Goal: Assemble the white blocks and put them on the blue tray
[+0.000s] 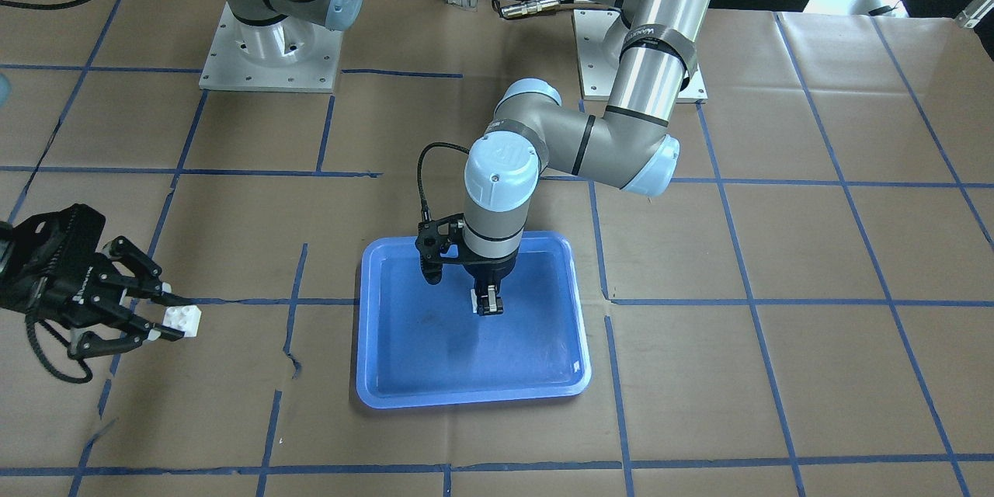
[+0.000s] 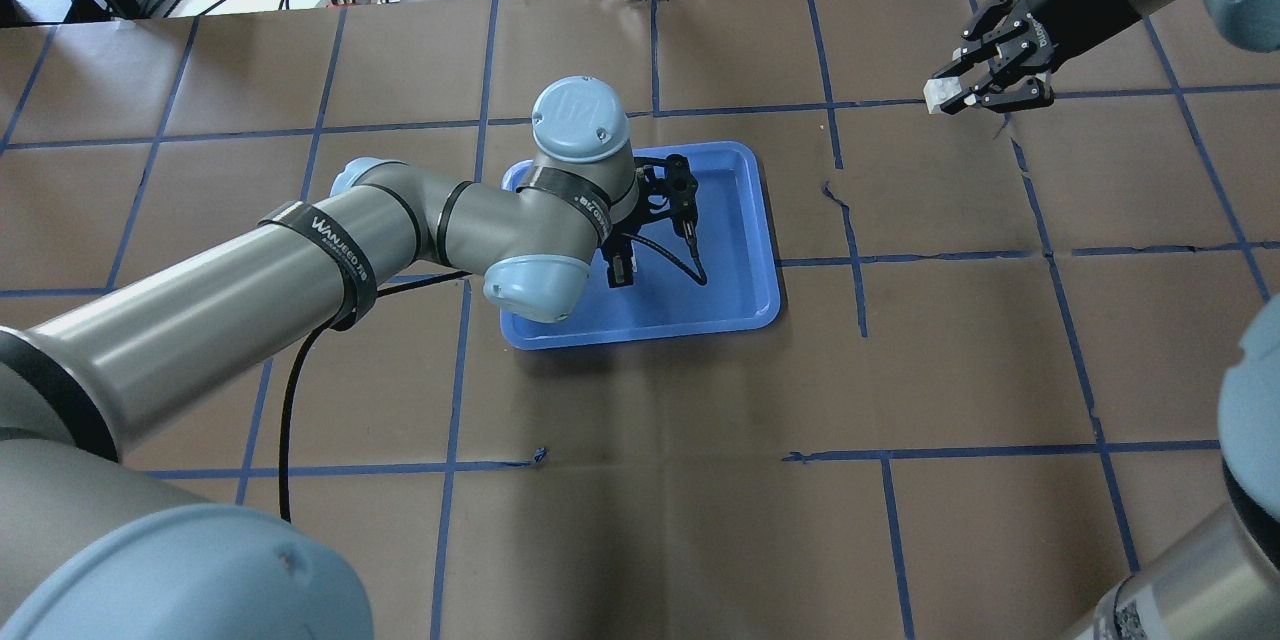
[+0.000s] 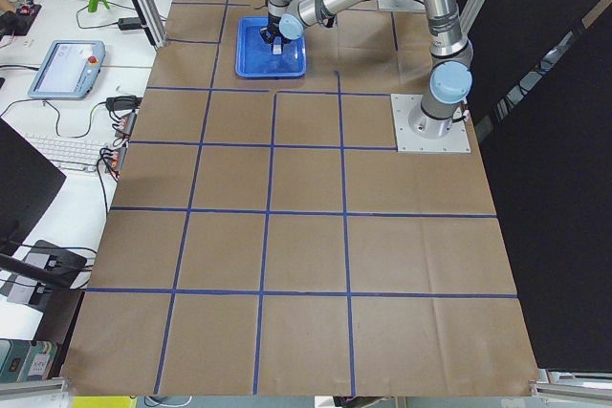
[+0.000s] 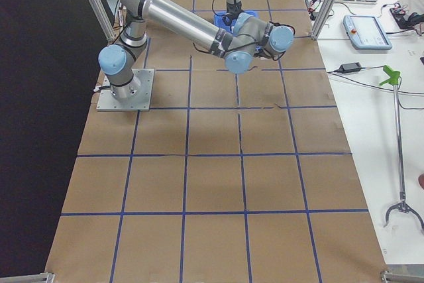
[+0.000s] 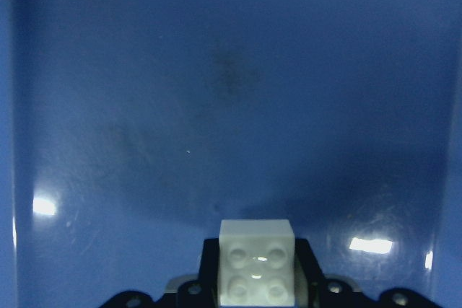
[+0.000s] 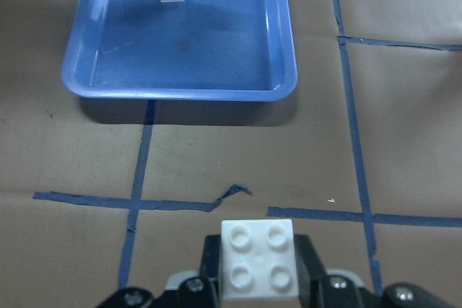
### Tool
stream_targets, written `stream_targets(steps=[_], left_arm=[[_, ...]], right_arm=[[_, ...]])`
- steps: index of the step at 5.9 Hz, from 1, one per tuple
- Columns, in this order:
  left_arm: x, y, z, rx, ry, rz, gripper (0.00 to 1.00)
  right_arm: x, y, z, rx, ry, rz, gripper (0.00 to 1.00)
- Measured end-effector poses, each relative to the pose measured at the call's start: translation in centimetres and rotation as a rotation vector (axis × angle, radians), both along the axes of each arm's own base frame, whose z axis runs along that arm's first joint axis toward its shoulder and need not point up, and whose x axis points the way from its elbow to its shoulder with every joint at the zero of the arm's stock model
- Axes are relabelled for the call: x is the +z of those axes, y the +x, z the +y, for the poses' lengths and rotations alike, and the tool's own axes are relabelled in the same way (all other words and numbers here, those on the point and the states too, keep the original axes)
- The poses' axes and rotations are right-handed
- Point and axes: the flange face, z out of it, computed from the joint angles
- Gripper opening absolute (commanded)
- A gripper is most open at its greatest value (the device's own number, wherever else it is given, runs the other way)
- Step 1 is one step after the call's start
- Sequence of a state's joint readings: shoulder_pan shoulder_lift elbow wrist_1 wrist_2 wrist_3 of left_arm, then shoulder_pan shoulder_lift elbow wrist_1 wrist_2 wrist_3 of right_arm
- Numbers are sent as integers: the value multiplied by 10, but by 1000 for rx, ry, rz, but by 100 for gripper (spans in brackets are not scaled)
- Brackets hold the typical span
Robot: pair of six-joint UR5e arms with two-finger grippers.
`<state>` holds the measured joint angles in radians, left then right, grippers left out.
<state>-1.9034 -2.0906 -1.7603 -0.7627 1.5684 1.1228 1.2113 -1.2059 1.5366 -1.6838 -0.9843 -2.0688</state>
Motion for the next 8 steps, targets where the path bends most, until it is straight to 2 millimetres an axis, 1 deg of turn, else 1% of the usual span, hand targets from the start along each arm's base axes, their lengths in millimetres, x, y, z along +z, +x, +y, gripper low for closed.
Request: stream_targets(steps=[1, 2, 3, 4, 5, 6, 7, 8], left_arm=[[0, 0, 0, 0, -1, 2, 97], [8, -1, -1, 2, -11, 4, 97], [24, 0, -2, 5, -24, 8, 98], [49, 4, 2, 11, -22, 15, 98], [89, 19, 11, 32, 2, 32, 98], [142, 48, 26, 79, 42, 55, 98], [195, 80, 43, 143, 90, 69, 99], [241, 103, 56, 202, 133, 67, 99]], right_arm=[[4, 15, 37, -5, 15, -7, 34], [1, 27, 65, -14, 31, -14, 34], [-4, 33, 80, -21, 42, -22, 34], [-11, 38, 85, -28, 44, -39, 34], [-17, 42, 86, -45, 42, -56, 34], [-23, 54, 85, -66, 43, -68, 34], [-31, 77, 83, -74, 42, -74, 34], [-42, 109, 80, -80, 42, -70, 34]])
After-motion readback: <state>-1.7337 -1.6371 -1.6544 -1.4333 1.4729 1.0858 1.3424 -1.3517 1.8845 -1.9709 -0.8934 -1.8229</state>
